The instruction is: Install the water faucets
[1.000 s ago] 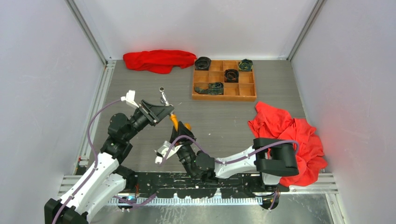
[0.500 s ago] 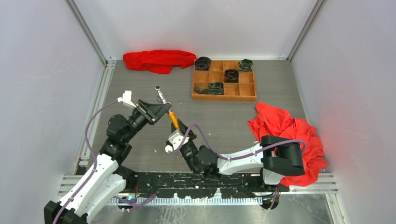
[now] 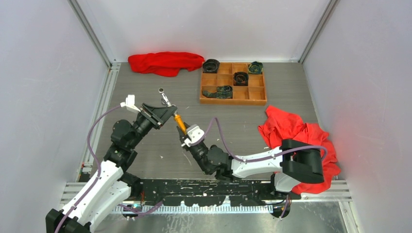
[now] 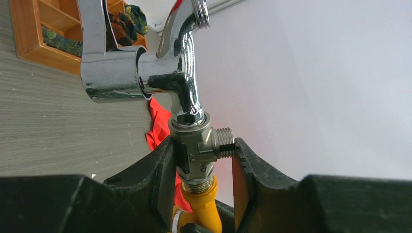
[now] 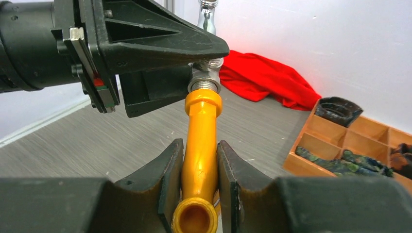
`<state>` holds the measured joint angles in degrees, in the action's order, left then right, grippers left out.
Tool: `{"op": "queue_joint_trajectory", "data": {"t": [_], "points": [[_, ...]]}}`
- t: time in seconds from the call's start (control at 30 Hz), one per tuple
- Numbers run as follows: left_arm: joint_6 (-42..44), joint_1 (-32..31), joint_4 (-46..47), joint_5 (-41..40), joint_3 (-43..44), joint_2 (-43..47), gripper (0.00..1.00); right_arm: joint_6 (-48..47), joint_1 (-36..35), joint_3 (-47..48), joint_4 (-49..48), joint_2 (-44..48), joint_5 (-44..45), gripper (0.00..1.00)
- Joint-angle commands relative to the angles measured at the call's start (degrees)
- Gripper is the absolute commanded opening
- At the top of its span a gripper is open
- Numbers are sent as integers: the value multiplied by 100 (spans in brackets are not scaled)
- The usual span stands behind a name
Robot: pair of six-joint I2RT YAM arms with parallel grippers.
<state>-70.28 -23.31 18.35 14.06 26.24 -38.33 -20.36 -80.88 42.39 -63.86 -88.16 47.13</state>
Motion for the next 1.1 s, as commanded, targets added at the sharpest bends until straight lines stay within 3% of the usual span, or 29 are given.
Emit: {"op": "queue_joint_trajectory", "data": {"t": [0.0,0.6,0.77,1.07], "points": [[-126,-226,610,440,30,209,0,1229,271,-62,-201,387,-405,0],[21,-344,725,254,-69,224,0,4410,1179,-607,-17,1115,-1915,1],[132,-347,729,393,-47,159,0,4825,1432,-561,267,1264,-2362,1],[146,-343,779,385,-49,134,0,5694,1828,-783,-92,1332,-3037,1]]}}
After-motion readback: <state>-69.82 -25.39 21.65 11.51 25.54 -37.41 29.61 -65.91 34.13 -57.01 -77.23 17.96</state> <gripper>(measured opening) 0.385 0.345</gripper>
